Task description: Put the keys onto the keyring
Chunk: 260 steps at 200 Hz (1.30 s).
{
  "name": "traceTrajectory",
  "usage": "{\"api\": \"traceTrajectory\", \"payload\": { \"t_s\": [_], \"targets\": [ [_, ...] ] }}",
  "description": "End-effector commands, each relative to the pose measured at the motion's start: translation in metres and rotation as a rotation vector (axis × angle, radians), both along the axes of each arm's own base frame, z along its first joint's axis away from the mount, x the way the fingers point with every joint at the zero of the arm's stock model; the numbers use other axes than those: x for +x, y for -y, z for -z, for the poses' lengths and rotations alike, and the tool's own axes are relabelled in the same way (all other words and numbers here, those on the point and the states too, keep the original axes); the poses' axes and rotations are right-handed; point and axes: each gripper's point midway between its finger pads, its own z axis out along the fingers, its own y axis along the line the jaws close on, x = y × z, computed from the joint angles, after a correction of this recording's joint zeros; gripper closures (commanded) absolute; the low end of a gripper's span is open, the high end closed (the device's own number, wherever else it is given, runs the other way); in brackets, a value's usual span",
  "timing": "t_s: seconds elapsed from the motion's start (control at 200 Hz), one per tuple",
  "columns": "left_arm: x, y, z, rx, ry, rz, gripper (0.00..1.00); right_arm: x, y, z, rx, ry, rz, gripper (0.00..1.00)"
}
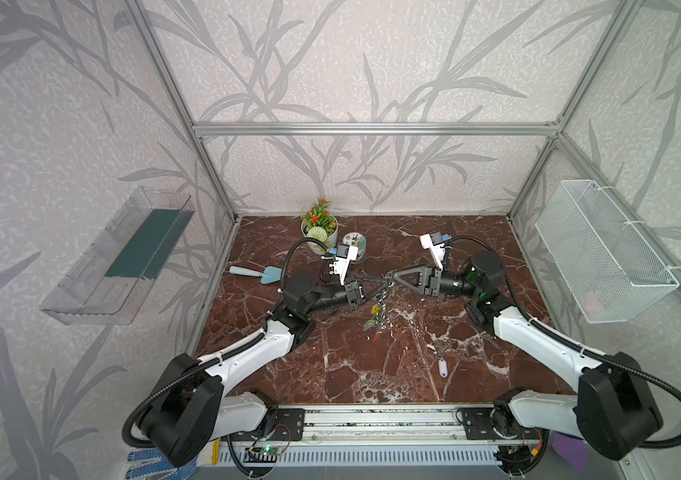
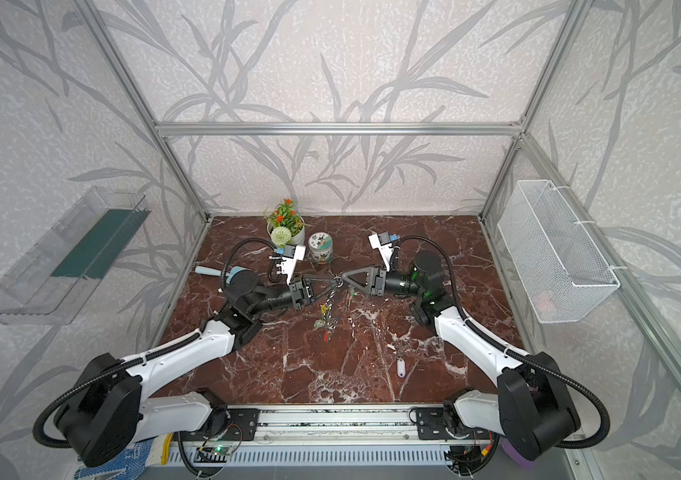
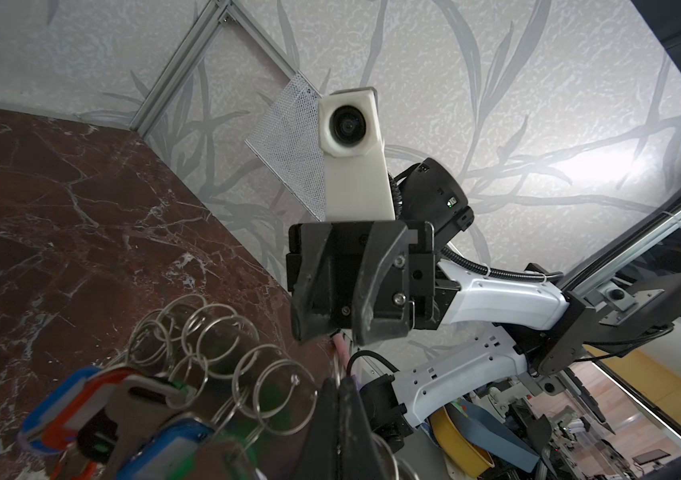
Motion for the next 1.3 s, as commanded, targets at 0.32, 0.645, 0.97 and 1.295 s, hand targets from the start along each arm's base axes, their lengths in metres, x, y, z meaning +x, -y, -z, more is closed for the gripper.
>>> {"api": "traceTrajectory", "payload": {
  "t_s": [0.32,0.645,0.97,1.295],
  "targets": [
    [0.002,-0.005,0.009,0.089,0.139,-0.188,1.0,-0.002,0.04,0.0,-0.133,-0.038,0.225,0.56],
    [0.015,-0.009,0.039,0.358,0.161,-0.346,1.0,-0.003,0.08,0.06,-0.412,-0.168,0.414,0.48],
    [0.028,-0.01,0.067,0.578,0.093,-0.447,1.0,-0.014,0.124,0.113,-0.666,-0.298,0.582,0.44],
    [0.026,-0.003,0.079,0.629,0.077,-0.434,1.0,-0.039,0.158,0.154,-0.818,-0.434,0.689,0.37]
  ]
}}
